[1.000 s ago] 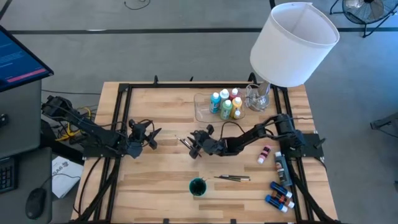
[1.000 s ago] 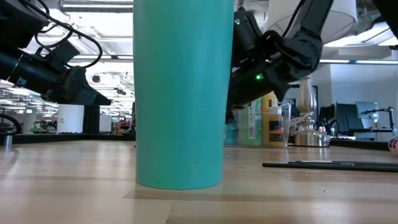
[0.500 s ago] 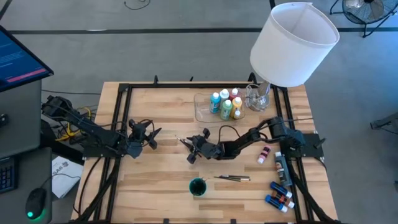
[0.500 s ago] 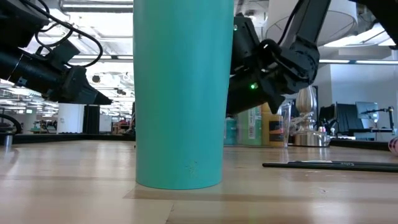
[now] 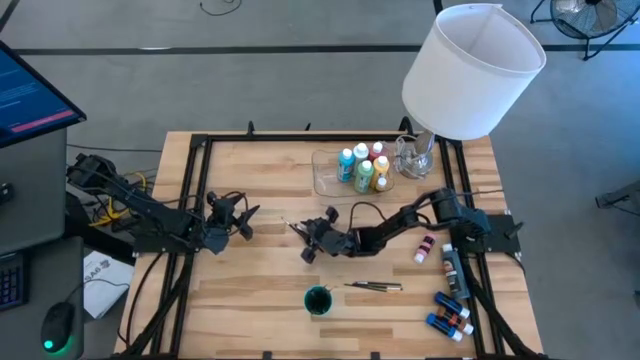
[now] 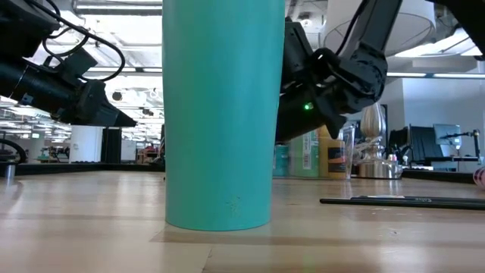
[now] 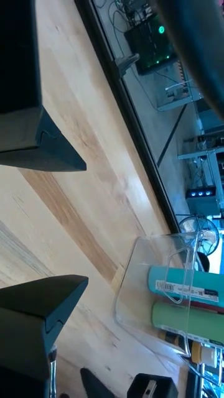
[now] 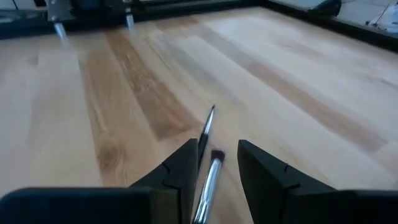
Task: Pick & Place Paint Supplies
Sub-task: Put the silver paintbrush into the green cup
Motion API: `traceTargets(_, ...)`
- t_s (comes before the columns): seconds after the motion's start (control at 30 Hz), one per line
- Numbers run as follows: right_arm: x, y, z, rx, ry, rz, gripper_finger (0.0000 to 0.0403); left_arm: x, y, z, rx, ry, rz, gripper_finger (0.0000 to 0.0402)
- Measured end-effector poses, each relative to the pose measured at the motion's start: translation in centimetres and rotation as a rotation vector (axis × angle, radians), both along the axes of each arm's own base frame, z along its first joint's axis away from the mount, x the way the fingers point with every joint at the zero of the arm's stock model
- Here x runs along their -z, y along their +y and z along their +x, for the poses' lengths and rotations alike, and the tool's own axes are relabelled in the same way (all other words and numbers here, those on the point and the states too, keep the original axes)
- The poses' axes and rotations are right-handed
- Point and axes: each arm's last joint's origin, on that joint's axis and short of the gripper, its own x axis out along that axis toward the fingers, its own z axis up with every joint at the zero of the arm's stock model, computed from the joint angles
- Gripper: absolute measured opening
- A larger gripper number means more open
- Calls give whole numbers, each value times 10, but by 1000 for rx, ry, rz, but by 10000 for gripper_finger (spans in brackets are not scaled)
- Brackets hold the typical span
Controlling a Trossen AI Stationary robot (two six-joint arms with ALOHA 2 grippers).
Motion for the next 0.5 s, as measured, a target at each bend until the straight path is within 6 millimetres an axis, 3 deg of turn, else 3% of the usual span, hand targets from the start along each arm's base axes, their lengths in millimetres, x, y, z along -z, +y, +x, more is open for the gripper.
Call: traceTargets(0.5,6,1,-3,10,52,12,108,-1,0,1,1,-9,-4,186)
